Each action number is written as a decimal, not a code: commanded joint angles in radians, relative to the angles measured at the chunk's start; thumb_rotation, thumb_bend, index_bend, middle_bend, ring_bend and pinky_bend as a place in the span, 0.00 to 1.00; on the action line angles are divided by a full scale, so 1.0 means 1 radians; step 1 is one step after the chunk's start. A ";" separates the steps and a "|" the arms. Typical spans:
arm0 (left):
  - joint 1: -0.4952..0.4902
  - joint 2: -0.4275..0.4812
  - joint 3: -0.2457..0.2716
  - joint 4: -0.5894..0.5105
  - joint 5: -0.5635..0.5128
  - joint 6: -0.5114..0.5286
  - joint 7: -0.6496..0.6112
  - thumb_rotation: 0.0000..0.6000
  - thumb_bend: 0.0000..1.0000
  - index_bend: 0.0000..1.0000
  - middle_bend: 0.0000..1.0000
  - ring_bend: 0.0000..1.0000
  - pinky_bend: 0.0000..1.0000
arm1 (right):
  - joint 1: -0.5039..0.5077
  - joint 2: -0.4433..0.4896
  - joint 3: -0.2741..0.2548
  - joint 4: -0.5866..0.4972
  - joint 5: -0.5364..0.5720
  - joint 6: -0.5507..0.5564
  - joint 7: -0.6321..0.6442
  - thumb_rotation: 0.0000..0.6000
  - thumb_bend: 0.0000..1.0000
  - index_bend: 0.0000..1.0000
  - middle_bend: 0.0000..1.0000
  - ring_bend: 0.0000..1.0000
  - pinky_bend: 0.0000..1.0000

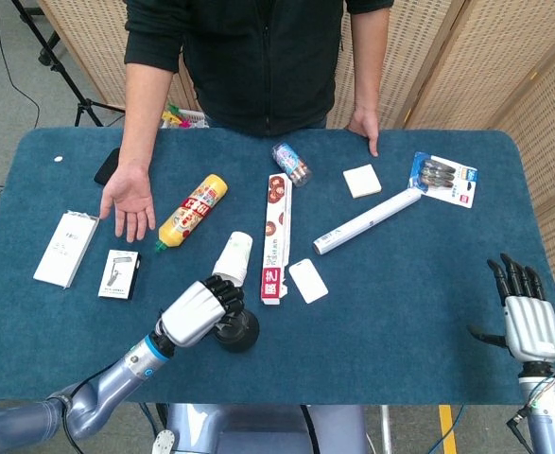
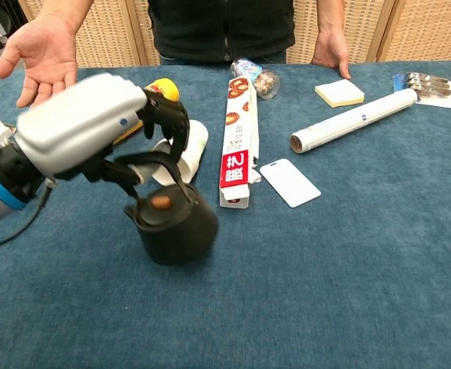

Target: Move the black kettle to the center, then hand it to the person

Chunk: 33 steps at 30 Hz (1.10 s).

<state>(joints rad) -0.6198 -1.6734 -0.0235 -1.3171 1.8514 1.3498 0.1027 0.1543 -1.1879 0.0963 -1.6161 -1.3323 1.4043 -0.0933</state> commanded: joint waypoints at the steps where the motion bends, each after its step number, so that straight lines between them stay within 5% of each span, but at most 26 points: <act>1: -0.010 0.063 -0.014 -0.052 0.015 0.014 0.043 1.00 0.63 0.73 0.51 0.44 0.49 | -0.001 0.000 0.001 -0.001 -0.001 0.000 -0.002 1.00 0.00 0.03 0.00 0.00 0.00; 14: -0.035 0.369 -0.128 -0.158 -0.008 0.054 0.109 1.00 0.63 0.73 0.51 0.44 0.49 | -0.004 0.000 0.002 -0.009 0.000 -0.011 -0.015 1.00 0.00 0.03 0.00 0.00 0.00; 22: -0.032 0.412 -0.155 0.072 -0.049 0.106 -0.016 1.00 0.63 0.73 0.51 0.45 0.50 | -0.002 -0.006 0.004 -0.008 0.004 -0.021 -0.030 1.00 0.00 0.03 0.00 0.00 0.00; 33: -0.045 0.333 -0.170 0.340 -0.172 0.069 -0.174 1.00 0.62 0.73 0.51 0.44 0.50 | 0.003 -0.029 0.002 0.002 0.015 -0.037 -0.074 1.00 0.00 0.03 0.00 0.00 0.00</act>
<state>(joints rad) -0.6602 -1.3195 -0.1920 -1.0161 1.7007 1.4263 -0.0399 0.1576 -1.2162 0.0980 -1.6144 -1.3178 1.3674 -0.1665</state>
